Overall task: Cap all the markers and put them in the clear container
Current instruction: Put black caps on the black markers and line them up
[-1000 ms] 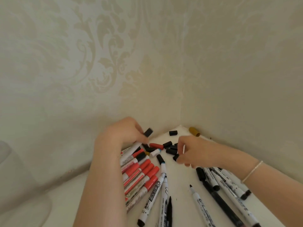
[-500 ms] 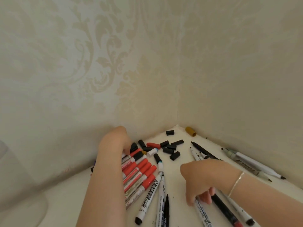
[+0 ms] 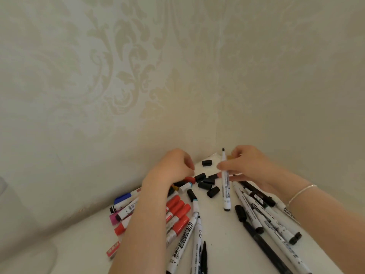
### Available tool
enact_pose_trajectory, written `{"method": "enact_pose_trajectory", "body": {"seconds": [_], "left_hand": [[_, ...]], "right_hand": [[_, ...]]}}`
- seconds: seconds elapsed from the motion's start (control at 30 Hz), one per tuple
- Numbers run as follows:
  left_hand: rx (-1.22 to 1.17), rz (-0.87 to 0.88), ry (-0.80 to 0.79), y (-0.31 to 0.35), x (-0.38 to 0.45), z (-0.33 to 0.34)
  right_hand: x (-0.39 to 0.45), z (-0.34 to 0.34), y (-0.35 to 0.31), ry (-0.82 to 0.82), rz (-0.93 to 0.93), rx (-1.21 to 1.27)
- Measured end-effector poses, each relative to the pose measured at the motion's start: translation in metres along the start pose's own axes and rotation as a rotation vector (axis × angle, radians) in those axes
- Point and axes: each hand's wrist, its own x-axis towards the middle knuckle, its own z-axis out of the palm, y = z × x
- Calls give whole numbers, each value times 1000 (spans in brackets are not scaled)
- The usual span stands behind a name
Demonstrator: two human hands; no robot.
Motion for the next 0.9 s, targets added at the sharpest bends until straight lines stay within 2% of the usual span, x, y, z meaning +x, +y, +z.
{"method": "enact_pose_trajectory", "body": {"seconds": [0.07, 0.17, 0.3, 0.4, 0.47, 0.57, 0.67, 0.77, 0.9], "left_hand": [[-38, 58, -97, 11, 3, 17], [40, 104, -205, 22, 7, 41], [174, 115, -180, 26, 10, 57], [135, 125, -136, 23, 12, 57], [-71, 107, -82, 21, 14, 50], [-585, 19, 65, 20, 17, 35], [-1099, -13, 53, 20, 14, 24], [-1324, -2, -4, 18, 11, 19], [-1445, -39, -35, 19, 10, 15]], "right_hand": [[3, -9, 0, 59, 2, 226], [5, -18, 2, 164, -8, 384], [7, -20, 8, 224, -4, 508], [6, -16, 9, 193, 22, 576], [6, -13, 8, 150, 3, 547], [3, -8, 4, 83, -41, 455], [-4, -4, 0, 74, -130, 333], [-11, 1, -6, 87, -223, 204], [-14, 8, -11, 131, -268, 71]]}}
